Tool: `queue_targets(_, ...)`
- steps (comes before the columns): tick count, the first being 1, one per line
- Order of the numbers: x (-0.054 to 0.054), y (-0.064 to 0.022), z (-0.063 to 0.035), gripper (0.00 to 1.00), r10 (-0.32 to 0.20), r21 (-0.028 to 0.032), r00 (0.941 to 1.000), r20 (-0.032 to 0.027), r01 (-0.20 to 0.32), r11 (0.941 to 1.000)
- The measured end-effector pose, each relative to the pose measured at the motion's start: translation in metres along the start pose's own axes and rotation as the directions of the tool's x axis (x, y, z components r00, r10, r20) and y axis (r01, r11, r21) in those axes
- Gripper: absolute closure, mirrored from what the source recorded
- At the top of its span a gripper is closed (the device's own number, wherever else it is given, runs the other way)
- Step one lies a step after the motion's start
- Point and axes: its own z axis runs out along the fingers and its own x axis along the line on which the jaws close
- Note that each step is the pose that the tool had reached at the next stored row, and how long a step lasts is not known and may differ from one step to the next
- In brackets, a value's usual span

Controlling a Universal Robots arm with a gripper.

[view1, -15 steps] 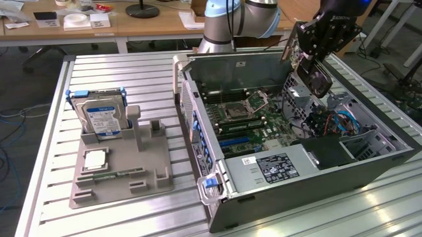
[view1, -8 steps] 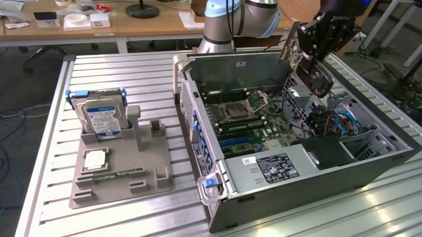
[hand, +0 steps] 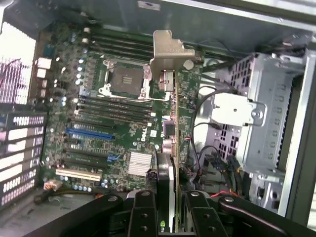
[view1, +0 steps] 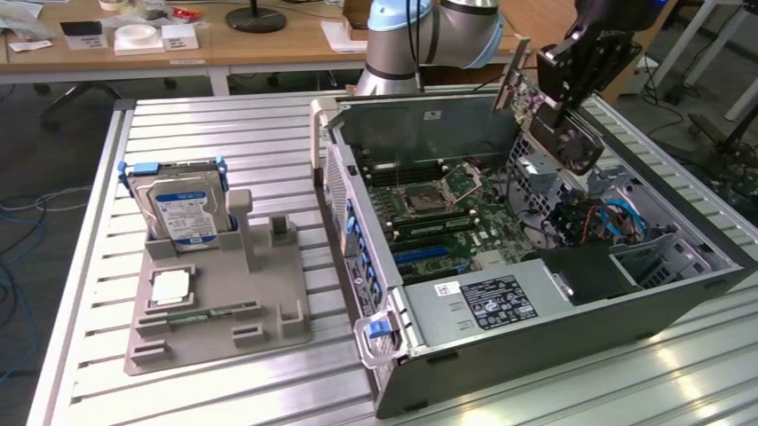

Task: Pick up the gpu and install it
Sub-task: 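Insert the gpu into the slot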

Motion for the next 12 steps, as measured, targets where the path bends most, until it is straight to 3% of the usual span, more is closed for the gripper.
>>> queue_targets(6, 0.0, 0.0, 0.0006, 0.73, -0.104, -0.0027, 0.9945, -0.0042, 0.104, 0.9946)
queue_targets(12, 0.0, -0.0001, 0.0011, 0.73, -0.206, -0.0054, 0.9784, -0.0082, 0.206, 0.9785)
